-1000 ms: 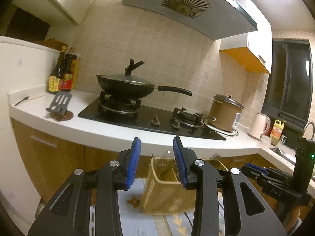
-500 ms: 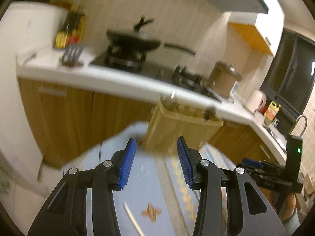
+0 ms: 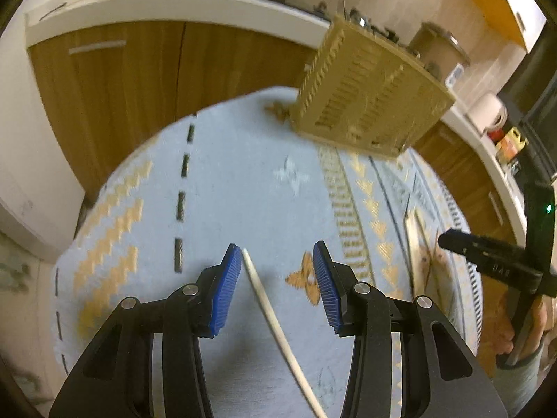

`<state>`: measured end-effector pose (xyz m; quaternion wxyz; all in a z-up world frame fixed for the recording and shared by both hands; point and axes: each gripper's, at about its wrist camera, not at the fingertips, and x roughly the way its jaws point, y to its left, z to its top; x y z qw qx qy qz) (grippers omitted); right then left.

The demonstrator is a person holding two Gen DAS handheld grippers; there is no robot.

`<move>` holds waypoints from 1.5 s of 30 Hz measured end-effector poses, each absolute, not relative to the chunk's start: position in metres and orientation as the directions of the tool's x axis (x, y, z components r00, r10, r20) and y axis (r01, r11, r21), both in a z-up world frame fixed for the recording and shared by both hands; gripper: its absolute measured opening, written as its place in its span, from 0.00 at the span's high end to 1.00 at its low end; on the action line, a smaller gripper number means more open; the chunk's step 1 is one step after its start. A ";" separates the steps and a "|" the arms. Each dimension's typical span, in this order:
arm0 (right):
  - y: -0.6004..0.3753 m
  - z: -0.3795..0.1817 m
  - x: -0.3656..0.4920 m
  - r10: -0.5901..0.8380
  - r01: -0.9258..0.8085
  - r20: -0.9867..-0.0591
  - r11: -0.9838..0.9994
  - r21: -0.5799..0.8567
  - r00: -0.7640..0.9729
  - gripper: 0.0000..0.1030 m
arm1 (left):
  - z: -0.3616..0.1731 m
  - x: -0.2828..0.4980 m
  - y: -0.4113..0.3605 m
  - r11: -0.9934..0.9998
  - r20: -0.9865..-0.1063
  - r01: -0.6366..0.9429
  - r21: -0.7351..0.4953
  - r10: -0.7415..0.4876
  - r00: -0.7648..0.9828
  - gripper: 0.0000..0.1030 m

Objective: Organize utensils
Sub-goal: 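Lower the left gripper onto a wooden chopstick while the right gripper grasps another chopstick, then lift both chopsticks upright and carry them over the caddy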

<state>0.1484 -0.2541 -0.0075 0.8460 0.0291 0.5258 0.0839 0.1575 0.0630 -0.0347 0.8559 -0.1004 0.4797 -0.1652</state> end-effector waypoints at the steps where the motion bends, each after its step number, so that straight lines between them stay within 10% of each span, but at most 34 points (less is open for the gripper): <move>1: -0.254 -0.009 0.149 0.159 -0.110 -0.888 0.986 0.124 0.431 0.66 | -0.037 0.158 0.061 0.925 -0.796 0.192 -0.327 -0.379 0.473 0.60; 26: -0.236 -0.030 0.155 0.018 -0.228 -0.959 0.972 -0.049 0.284 0.76 | -0.059 0.144 0.011 0.948 -0.923 0.319 -0.016 -0.137 0.360 0.59; 32: -0.220 -0.029 0.159 0.015 -0.269 -0.969 0.962 -0.054 0.248 0.93 | -0.059 0.141 0.009 0.944 -0.924 0.330 0.006 -0.121 0.362 0.67; 37: -0.218 -0.028 0.160 0.029 -0.266 -0.967 0.963 -0.041 0.253 0.95 | -0.056 0.142 0.014 0.946 -0.929 0.324 0.004 -0.117 0.352 0.94; 45: -0.239 -0.022 0.143 0.096 -0.252 -0.950 0.967 0.019 0.297 0.96 | -0.048 0.143 0.024 0.931 -0.885 0.311 -0.193 -0.302 0.354 0.96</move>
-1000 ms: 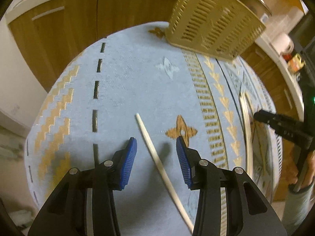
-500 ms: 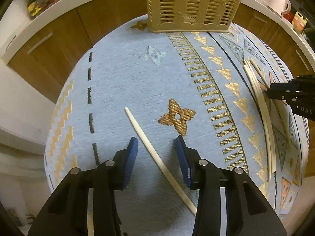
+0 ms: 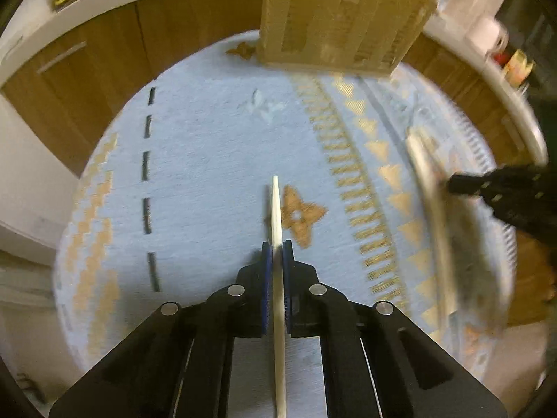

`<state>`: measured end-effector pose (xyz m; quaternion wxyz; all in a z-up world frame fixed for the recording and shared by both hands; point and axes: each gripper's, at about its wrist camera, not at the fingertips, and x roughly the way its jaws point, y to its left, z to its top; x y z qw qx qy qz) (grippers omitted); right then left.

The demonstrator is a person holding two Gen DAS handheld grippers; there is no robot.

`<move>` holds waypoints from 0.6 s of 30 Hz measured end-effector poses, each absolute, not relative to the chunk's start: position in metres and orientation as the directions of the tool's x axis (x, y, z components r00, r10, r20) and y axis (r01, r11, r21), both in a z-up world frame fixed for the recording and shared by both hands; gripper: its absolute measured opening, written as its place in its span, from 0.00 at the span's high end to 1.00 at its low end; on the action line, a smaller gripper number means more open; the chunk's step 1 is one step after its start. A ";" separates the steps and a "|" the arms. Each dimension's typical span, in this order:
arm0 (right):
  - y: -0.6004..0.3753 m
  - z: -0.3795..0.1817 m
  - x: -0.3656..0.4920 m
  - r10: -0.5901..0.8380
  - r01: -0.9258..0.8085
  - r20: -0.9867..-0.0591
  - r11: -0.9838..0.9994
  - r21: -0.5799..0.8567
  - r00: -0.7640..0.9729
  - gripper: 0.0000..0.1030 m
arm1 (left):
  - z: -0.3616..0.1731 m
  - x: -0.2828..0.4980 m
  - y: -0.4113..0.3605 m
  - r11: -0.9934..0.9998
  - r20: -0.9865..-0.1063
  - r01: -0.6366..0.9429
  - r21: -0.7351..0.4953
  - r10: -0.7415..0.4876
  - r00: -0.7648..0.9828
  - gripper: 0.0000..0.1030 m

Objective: Organize utensils
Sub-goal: 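Lift both chopsticks upright and carry them over the caddy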

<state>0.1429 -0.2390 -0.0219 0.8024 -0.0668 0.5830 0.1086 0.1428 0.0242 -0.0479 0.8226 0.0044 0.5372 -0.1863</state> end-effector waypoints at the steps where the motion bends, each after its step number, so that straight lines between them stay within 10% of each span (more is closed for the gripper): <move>1: -0.243 -0.018 0.141 0.109 -0.253 -0.945 0.967 0.028 0.309 0.96 | -0.044 0.142 0.025 0.924 -0.871 0.311 -0.220 -0.330 0.365 0.96; 18: -0.252 0.048 0.126 0.268 -0.271 -0.800 0.953 0.138 0.537 0.96 | 0.058 0.130 0.026 0.861 -0.562 0.352 -0.367 -0.507 0.654 0.96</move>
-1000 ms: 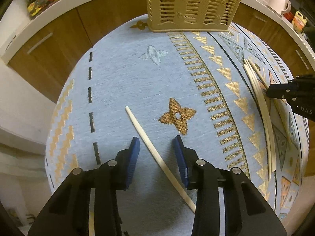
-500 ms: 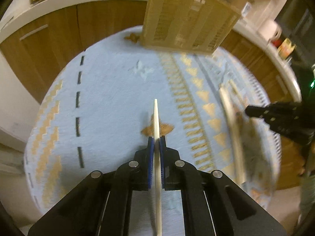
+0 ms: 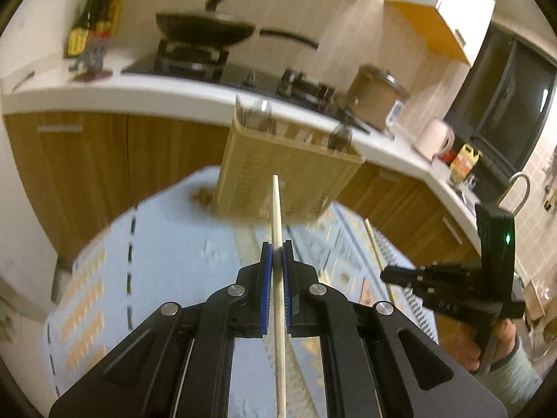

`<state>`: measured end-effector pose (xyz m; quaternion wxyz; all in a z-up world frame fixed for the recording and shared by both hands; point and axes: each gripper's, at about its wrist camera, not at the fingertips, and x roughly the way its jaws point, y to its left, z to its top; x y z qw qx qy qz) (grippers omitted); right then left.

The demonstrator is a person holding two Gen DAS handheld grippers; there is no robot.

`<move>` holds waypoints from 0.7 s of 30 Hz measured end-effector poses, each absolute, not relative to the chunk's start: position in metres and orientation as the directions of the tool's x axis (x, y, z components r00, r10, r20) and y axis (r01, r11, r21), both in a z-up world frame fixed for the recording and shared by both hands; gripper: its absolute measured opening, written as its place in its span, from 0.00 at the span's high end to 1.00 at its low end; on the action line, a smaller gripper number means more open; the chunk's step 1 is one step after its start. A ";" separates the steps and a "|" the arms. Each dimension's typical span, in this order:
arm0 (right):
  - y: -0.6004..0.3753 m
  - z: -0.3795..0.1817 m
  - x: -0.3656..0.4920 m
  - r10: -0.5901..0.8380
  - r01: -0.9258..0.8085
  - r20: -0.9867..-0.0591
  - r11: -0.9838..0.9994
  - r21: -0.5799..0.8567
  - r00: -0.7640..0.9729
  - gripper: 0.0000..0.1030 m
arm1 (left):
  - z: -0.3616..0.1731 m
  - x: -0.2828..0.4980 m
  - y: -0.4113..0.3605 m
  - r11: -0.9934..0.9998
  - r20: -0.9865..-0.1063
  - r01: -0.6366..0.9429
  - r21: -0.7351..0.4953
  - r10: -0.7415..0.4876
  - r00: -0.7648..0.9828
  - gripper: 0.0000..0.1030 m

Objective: Organize utensils
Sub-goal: 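Lift both chopsticks upright and carry them over the caddy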

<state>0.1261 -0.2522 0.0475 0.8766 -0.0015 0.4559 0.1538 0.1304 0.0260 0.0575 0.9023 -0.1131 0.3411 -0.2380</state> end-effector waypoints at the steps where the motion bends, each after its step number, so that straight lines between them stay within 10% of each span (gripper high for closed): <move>1: -0.252 0.052 0.125 0.275 -0.276 -0.789 0.951 0.139 0.549 0.96 | 0.063 0.130 0.025 0.859 -0.544 0.358 -0.367 -0.510 0.666 0.96; 21: -0.265 0.151 0.163 0.281 -0.233 -0.456 0.959 0.160 0.845 0.96 | 0.163 0.168 -0.002 0.854 -0.231 0.418 -0.312 -0.494 0.838 0.96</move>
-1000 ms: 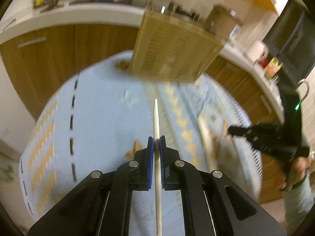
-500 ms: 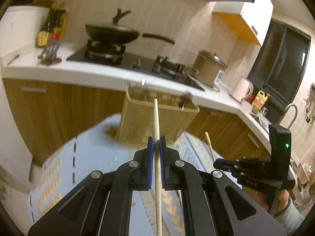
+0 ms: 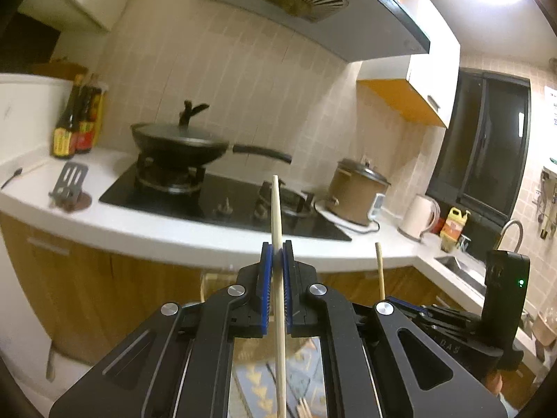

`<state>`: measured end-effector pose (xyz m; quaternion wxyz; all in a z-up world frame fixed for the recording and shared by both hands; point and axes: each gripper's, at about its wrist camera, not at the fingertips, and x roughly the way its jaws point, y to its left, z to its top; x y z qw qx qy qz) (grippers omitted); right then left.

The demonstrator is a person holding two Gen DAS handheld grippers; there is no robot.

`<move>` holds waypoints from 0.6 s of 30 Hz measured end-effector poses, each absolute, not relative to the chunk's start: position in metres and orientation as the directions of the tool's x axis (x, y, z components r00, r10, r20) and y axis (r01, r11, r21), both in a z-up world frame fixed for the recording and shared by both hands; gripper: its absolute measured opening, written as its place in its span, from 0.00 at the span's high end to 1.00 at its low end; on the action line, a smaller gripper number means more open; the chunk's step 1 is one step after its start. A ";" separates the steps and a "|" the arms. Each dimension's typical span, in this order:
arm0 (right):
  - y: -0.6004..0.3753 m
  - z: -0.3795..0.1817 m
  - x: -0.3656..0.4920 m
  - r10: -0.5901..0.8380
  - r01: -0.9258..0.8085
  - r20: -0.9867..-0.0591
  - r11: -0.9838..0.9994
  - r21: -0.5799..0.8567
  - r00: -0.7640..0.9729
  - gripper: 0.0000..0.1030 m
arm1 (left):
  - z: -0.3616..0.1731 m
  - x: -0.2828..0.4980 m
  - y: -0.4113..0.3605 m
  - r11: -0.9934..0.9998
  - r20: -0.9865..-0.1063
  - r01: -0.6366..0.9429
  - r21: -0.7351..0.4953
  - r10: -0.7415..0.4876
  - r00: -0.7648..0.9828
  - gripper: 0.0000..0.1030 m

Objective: Organize utensils
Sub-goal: 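Lift both chopsticks upright and carry them over the caddy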

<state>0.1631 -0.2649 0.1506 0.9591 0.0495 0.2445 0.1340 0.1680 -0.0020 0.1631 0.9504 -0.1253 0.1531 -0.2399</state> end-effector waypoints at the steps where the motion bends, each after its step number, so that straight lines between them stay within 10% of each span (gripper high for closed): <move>1: -0.266 0.152 0.167 0.274 -0.227 -0.446 0.961 0.157 0.852 0.96 | 0.165 0.172 -0.005 0.856 -0.220 0.417 -0.306 -0.490 0.843 0.96; 18: -0.268 0.176 0.244 0.200 -0.165 -0.253 0.974 0.153 0.947 0.96 | 0.166 0.251 -0.012 0.867 -0.126 0.398 -0.301 -0.450 0.884 0.96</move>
